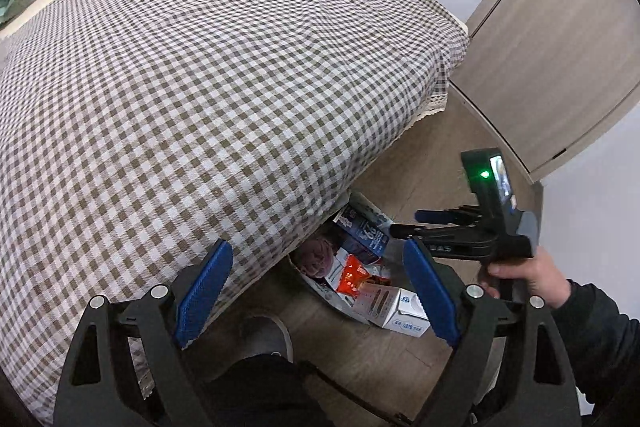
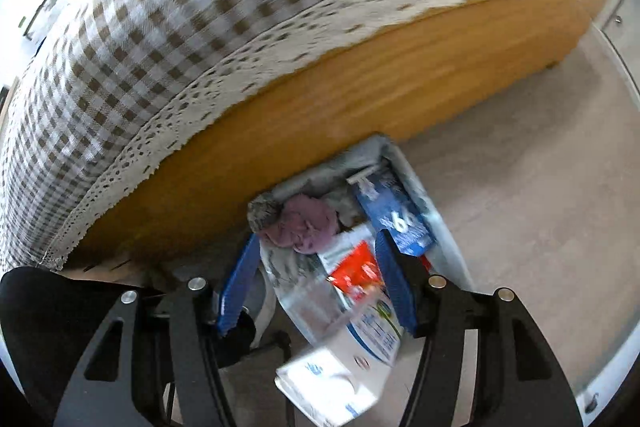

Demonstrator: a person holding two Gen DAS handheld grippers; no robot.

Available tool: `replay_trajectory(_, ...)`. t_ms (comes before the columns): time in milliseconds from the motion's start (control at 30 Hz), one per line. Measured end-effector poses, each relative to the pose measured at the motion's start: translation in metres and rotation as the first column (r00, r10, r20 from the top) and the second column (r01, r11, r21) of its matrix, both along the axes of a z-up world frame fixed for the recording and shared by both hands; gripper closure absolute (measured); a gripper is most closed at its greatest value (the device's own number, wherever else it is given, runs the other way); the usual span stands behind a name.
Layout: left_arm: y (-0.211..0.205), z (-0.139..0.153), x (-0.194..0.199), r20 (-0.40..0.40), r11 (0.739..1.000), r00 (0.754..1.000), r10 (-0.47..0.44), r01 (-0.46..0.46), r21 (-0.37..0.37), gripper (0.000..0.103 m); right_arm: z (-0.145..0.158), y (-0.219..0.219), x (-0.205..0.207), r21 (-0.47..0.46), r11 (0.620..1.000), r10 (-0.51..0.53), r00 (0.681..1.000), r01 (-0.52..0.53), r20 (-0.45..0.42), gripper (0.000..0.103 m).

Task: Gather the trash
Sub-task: 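Carry the carton and pink cloth to the floor bin and open both tools over it, then move both tools back over the blue cap and clear container on the bed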

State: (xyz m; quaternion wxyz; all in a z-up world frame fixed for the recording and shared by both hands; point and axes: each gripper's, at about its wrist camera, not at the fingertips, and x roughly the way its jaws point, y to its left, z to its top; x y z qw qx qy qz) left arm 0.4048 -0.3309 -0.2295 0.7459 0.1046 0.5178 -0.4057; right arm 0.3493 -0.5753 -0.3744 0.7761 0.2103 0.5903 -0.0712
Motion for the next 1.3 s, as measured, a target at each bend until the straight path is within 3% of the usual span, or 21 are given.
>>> replay_trajectory(167,0.005,0.006,-0.003,-0.029,0.998,1.000,-0.004,0.002,-0.067,0.019,0.020,0.002,-0.021,-0.106,0.994,0.026,0.996,-0.035,-0.080,0.041)
replay_trajectory(267,0.021,0.019,-0.003,-0.013,0.993,1.000,-0.003,0.002,-0.116,0.019,0.044,0.010,-0.033,-0.163,0.986,0.033,0.996,-0.046,-0.083,0.041)
replay_trajectory(367,0.042,0.044,0.008,0.032,0.984,0.999,0.036,-0.030,-0.173,0.019,0.086,0.019,-0.035,-0.203,0.979,0.025,1.000,-0.024,0.003,0.041)
replay_trajectory(433,0.066,0.060,0.023,0.080,0.972,0.991,0.106,-0.086,-0.217,0.019,0.127,0.028,-0.023,-0.235,0.972,0.046,0.992,-0.017,0.116,0.040)
replay_trajectory(500,0.098,0.078,0.045,0.136,0.952,0.968,0.210,-0.171,-0.254,0.019,0.162,0.042,-0.005,-0.269,0.962,0.098,0.973,-0.039,0.208,0.039)
replay_trajectory(567,0.144,0.091,0.067,0.182,0.920,0.929,0.323,-0.263,-0.290,0.018,0.190,0.067,0.024,-0.318,0.944,0.183,0.943,-0.090,0.278,0.039)
replay_trajectory(633,0.185,0.095,0.086,0.196,0.884,0.888,0.415,-0.344,-0.315,0.015,0.215,0.105,0.067,-0.342,0.922,0.305,0.886,-0.183,0.348,0.039)
replay_trajectory(767,0.289,0.094,0.139,0.171,0.789,0.787,0.593,-0.525,-0.318,0.015,0.233,0.176,0.151,-0.363,0.869,0.473,0.783,-0.337,0.404,0.039)
replay_trajectory(833,0.324,0.094,0.164,0.161,0.754,0.750,0.642,-0.579,-0.309,0.015,0.238,0.213,0.195,-0.377,0.841,0.529,0.739,-0.389,0.417,0.039)
replay_trajectory(900,0.343,0.094,0.190,0.175,0.741,0.730,0.660,-0.596,-0.308,0.015,0.243,0.245,0.233,-0.381,0.825,0.559,0.705,-0.418,0.436,0.039)
replay_trajectory(933,0.348,0.090,0.208,0.184,0.744,0.728,0.660,-0.603,-0.287,0.015,0.246,0.259,0.252,-0.375,0.822,0.566,0.692,-0.429,0.448,0.039)
replay_trajectory(1000,0.344,0.076,0.246,0.151,0.765,0.755,0.638,-0.599,-0.236,0.014,0.247,0.274,0.276,-0.373,0.821,0.568,0.683,-0.432,0.459,0.039)
replay_trajectory(1067,0.337,0.060,0.291,0.143,0.757,0.745,0.651,-0.624,-0.196,0.014,0.253,0.285,0.290,-0.361,0.822,0.569,0.668,-0.441,0.480,0.039)
replay_trajectory(1200,0.292,0.033,0.361,0.253,0.830,0.795,0.551,-0.553,-0.074,0.015,0.260,0.288,0.306,-0.360,0.825,0.565,0.661,-0.436,0.494,0.039)
replay_trajectory(1267,0.269,0.017,0.391,0.285,0.851,0.817,0.502,-0.525,0.005,0.021,0.262,0.281,0.307,-0.351,0.831,0.556,0.671,-0.431,0.491,0.039)
replay_trajectory(1300,0.260,0.008,0.406,0.297,0.842,0.815,0.498,-0.537,0.059,0.024,0.261,0.278,0.308,-0.347,0.834,0.551,0.677,-0.428,0.488,0.039)
